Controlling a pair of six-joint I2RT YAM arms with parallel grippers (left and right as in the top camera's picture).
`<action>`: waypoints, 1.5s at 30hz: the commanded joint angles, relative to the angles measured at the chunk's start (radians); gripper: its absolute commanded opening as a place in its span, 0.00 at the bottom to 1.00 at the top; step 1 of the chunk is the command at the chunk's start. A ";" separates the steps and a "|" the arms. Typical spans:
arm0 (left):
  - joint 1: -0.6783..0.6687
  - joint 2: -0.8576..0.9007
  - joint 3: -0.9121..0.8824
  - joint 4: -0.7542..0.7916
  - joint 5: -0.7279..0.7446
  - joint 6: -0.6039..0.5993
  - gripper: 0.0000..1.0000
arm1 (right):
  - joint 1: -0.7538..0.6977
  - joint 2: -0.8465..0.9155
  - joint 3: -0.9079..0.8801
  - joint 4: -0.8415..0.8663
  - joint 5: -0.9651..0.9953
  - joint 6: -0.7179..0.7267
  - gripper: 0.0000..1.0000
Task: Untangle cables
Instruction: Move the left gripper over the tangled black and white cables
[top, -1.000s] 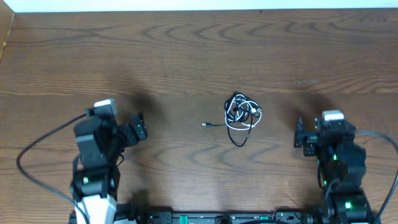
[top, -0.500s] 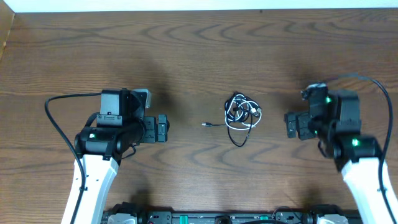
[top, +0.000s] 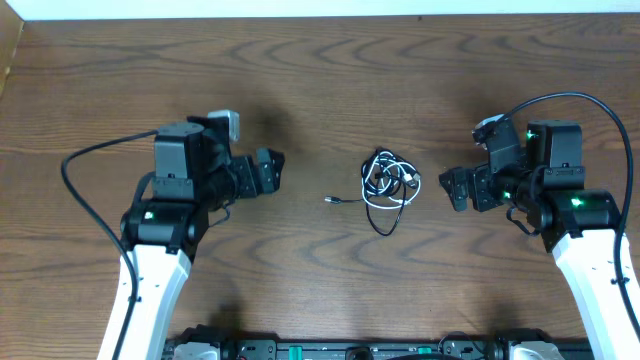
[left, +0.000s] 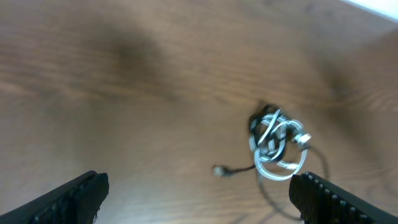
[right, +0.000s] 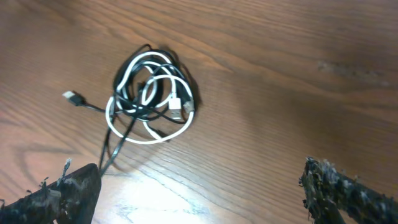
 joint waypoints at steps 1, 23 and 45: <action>-0.002 0.064 0.041 0.025 0.040 -0.080 0.98 | -0.004 -0.002 0.017 0.006 -0.050 -0.003 0.99; -0.383 0.610 0.314 0.090 -0.224 -0.053 0.98 | -0.004 -0.002 0.017 -0.026 0.253 0.247 0.99; -0.520 0.830 0.314 0.245 -0.123 -0.224 0.84 | -0.004 -0.002 0.017 -0.029 0.239 0.246 0.99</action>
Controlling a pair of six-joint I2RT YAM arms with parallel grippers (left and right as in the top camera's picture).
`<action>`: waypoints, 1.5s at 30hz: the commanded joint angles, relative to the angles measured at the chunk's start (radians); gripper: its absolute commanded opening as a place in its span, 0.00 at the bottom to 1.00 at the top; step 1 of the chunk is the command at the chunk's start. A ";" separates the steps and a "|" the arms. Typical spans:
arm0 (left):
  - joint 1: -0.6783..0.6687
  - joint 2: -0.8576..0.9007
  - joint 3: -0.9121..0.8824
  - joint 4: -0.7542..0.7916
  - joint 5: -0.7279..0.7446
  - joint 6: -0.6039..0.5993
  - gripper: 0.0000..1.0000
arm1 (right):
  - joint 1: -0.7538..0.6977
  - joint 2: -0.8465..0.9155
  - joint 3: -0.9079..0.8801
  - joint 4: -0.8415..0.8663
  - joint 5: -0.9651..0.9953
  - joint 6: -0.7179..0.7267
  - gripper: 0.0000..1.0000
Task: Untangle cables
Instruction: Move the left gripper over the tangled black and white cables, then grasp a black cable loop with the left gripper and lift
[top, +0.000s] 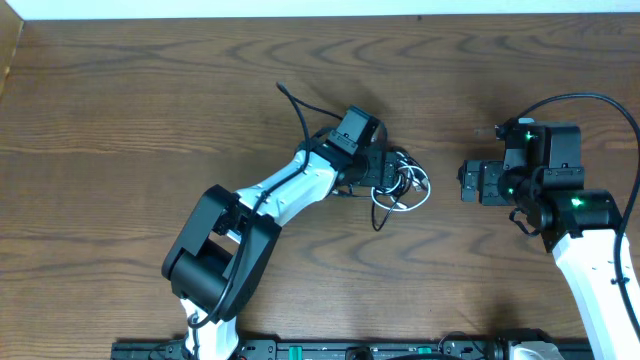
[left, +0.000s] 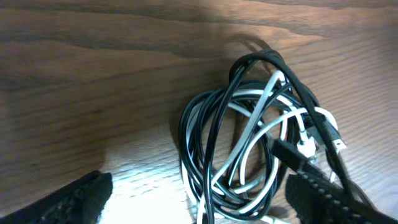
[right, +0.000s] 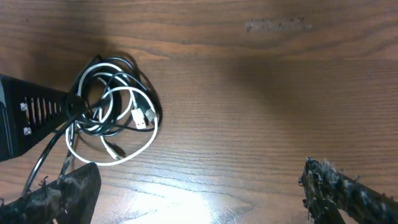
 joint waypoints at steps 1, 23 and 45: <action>0.007 0.006 0.011 -0.001 0.030 -0.003 0.79 | -0.004 -0.002 0.017 -0.002 -0.002 0.011 0.99; 0.104 -0.191 0.010 0.007 0.038 -0.011 0.78 | -0.004 -0.002 0.017 -0.008 -0.001 0.008 0.99; -0.018 0.030 0.010 0.016 -0.047 -0.010 0.30 | -0.004 -0.002 0.017 -0.008 -0.002 0.008 0.99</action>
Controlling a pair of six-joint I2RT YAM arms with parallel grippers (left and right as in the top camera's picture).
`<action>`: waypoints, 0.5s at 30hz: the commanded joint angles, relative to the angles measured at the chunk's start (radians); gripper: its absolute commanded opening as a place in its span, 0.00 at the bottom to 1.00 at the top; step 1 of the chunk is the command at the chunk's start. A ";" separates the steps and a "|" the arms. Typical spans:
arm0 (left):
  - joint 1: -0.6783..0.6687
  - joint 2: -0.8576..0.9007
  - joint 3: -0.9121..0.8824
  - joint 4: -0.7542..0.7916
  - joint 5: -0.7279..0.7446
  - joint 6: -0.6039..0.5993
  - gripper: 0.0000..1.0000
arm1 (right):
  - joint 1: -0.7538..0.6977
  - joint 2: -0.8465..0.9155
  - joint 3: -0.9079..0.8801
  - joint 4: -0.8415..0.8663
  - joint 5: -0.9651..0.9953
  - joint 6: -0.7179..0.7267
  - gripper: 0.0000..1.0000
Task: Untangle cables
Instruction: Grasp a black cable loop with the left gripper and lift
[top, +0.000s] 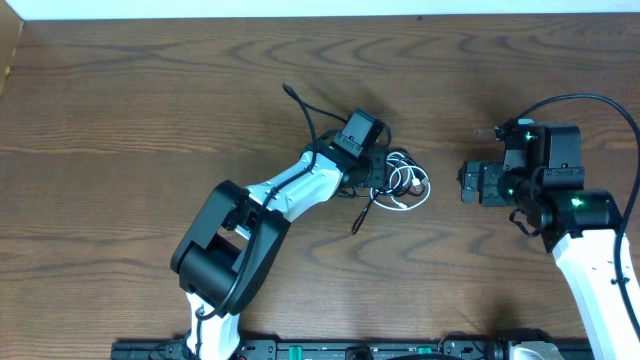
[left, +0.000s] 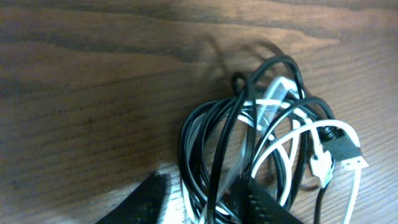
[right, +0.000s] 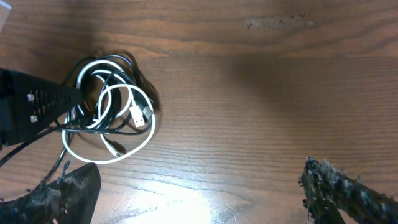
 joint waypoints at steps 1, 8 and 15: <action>-0.002 -0.013 0.003 -0.018 0.001 0.009 0.26 | -0.004 -0.002 0.017 0.000 -0.001 0.008 0.99; -0.023 -0.013 -0.002 -0.065 0.014 0.009 0.25 | -0.004 0.000 0.017 0.000 -0.002 0.008 0.99; -0.028 -0.023 -0.007 -0.068 0.005 0.010 0.08 | -0.002 0.005 0.016 0.005 -0.060 0.008 0.99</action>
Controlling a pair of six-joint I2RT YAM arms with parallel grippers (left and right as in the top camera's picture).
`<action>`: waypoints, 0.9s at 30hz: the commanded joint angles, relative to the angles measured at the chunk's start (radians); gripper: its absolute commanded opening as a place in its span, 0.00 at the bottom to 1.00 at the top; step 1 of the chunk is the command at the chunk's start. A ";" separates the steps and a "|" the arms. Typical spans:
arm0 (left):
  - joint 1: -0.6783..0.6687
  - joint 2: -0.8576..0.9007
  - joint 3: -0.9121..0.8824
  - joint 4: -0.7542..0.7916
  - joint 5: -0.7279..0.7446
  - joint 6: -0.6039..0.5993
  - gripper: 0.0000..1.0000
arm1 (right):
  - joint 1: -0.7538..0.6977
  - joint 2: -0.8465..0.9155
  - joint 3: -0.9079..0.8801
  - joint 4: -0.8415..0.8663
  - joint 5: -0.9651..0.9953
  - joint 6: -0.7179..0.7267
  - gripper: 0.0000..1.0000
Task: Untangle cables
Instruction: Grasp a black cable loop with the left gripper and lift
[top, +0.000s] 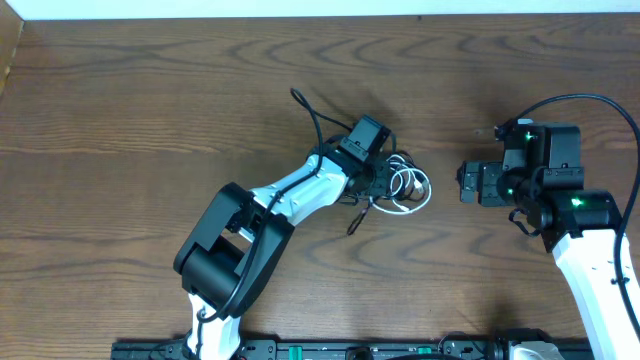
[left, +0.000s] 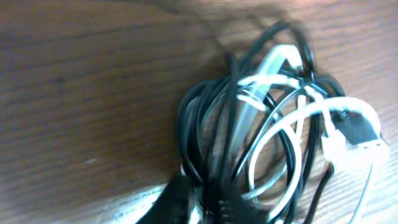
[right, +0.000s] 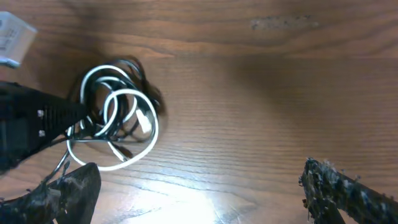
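Note:
A tangle of black and white cables (top: 402, 184) lies at mid-table. My left gripper (top: 373, 182) is at its left edge. In the left wrist view the bundle (left: 267, 124) fills the frame and the left gripper (left: 208, 202) is shut on black strands at its near side. My right gripper (top: 463, 185) stands open a short way to the right of the tangle, apart from it. From the right wrist the bundle (right: 118, 124) shows at the left, beyond the open right gripper (right: 199, 199), with the left gripper (right: 31, 130) against it.
A loose black cable tail (top: 355, 218) trails from the tangle toward the table's front. The left arm (top: 290, 195) crosses the table diagonally. A white wall edge (top: 320, 8) borders the far side of the wooden table (top: 120, 90).
The left fingers have come together on the black strands. The bundle looks drawn tighter and has shifted slightly. The right arm has not moved.
Both grippers stood open on either side of the tangle, the left one far off. Then the left gripper was open right at the bundle and the right one had backed off slightly. Later the left fingers had narrowed round black strands; now they are shut on them.

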 joint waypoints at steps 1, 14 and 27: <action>0.006 -0.035 -0.006 -0.020 -0.002 0.012 0.08 | -0.002 0.008 0.016 0.001 -0.041 0.008 0.99; 0.005 -0.356 -0.006 -0.195 0.095 0.053 0.07 | -0.002 0.105 0.016 0.088 -0.194 0.008 0.93; 0.003 -0.479 -0.006 -0.193 0.357 0.142 0.07 | 0.004 0.180 0.016 0.192 -0.498 -0.052 0.92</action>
